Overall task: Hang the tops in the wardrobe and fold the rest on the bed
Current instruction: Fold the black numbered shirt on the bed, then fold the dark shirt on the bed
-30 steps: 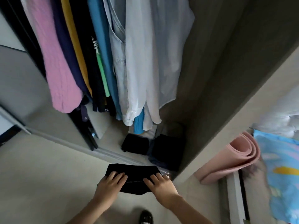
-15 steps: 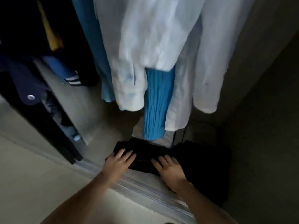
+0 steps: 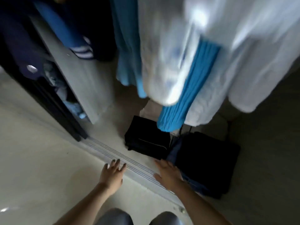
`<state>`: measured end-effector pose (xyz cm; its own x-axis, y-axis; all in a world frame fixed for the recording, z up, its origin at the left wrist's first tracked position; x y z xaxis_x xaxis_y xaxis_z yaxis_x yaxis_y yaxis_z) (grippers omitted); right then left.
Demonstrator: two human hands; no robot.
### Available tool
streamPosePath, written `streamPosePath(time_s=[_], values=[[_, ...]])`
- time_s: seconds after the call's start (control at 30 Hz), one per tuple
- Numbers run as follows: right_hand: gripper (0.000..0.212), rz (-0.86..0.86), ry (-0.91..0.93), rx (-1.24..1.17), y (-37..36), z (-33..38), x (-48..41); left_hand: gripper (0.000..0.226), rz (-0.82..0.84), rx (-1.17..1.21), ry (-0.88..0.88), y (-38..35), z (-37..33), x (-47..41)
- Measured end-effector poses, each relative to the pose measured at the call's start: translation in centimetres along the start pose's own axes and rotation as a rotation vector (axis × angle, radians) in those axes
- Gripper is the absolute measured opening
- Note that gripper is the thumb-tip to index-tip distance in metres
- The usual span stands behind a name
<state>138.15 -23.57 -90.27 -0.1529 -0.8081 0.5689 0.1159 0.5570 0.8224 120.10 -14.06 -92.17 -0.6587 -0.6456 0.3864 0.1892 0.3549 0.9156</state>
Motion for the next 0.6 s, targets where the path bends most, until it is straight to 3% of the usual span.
streamPosePath(time_s=[0.23,0.47,0.6], values=[[0.056,0.027,0.198,0.069,17.4,10.6,11.9,0.071,-0.122,0.155,0.141,14.5,3.5,15.7],[0.051,-0.116,0.516,0.221,32.0,22.8,21.5,0.073,-0.217,0.224,0.485,26.5,8.1,33.8],[0.05,-0.231,0.719,0.34,36.9,28.8,26.6,0.07,-0.374,0.247,0.763,31.1,8.9,45.6]])
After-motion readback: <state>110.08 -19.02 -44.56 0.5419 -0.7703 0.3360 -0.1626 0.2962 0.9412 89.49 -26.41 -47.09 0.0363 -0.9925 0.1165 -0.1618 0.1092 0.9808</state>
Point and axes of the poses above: each hand's wrist, its own x-axis away from the middle knuckle, its own y-axis out of the back of the hand, z = x × y, the point moved 5 cm from there along -x, towards the middle knuckle, and after that the axes turned 10 degrees about x, right-handed, at the moved point
